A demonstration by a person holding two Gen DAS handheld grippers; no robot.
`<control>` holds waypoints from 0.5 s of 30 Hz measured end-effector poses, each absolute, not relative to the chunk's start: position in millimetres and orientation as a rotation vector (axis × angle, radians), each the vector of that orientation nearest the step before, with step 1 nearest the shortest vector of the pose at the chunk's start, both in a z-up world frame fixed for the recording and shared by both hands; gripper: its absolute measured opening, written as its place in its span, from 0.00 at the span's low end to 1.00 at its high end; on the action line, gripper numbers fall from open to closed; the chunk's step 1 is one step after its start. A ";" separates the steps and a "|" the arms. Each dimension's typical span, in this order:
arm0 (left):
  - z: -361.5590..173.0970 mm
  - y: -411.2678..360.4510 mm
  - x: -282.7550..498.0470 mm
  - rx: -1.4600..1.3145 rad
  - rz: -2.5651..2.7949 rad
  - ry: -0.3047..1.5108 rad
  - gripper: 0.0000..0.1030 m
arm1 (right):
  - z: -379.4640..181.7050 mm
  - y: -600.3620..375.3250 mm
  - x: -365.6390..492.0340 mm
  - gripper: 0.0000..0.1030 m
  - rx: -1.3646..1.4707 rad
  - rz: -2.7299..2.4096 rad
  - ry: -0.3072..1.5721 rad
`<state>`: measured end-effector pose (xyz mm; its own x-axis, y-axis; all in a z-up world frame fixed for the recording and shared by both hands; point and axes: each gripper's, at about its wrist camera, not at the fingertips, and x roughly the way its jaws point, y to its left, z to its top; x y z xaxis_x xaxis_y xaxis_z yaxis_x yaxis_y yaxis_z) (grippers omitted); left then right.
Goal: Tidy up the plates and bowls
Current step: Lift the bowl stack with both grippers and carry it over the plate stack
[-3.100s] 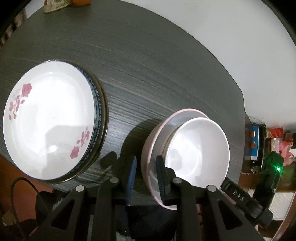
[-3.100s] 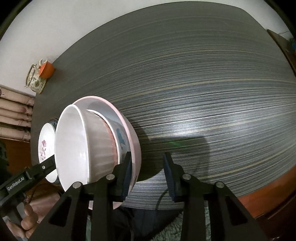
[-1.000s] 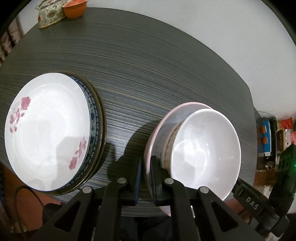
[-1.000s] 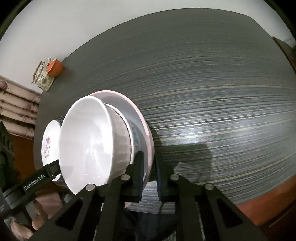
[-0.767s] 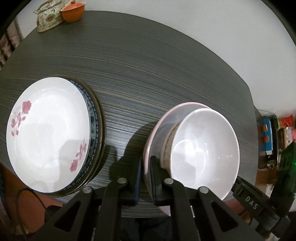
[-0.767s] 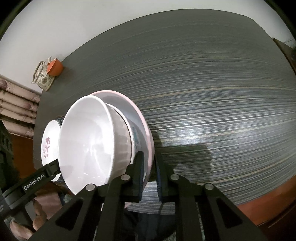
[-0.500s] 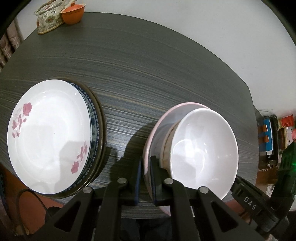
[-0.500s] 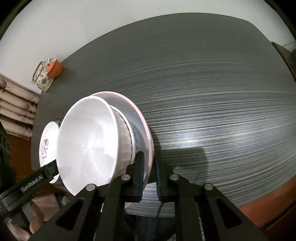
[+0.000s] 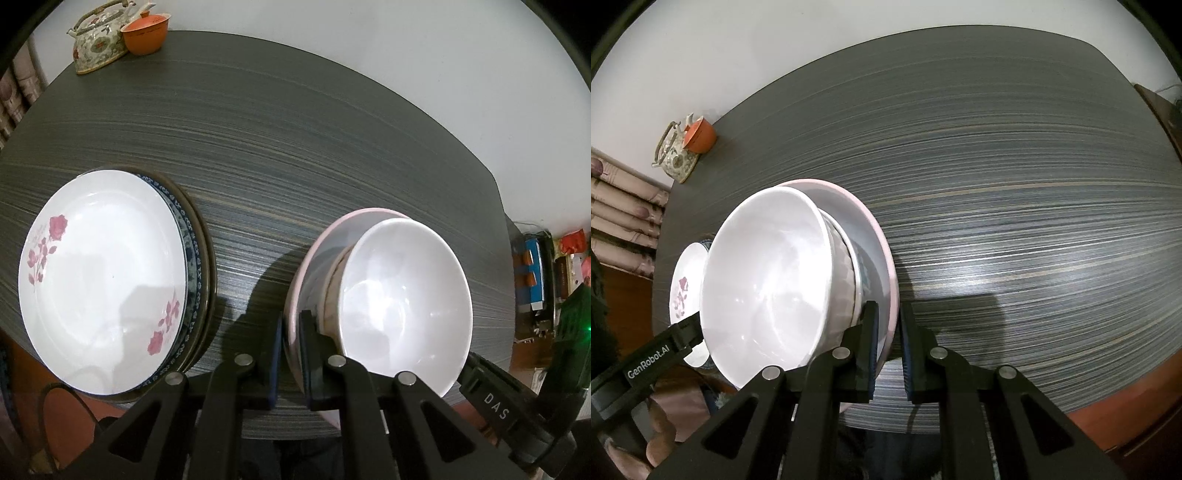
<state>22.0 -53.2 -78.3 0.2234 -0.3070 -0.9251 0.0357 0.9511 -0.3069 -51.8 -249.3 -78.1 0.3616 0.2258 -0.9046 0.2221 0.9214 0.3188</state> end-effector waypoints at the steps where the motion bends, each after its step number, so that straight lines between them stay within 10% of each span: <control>1: -78.3 -53.5 22.2 -0.239 -0.240 1.327 0.07 | -77.7 -249.0 -51.9 0.12 0.421 0.001 1.210; 15: -61.6 -35.0 23.1 -0.254 -0.214 1.287 0.07 | -62.7 -240.4 -43.7 0.12 0.399 0.020 1.180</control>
<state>23.1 -35.0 -61.6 0.2671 -0.2971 -0.9167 0.0160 0.9525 -0.3041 -43.7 -240.4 -62.7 0.3891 0.2215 -0.8942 0.1918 0.9299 0.3139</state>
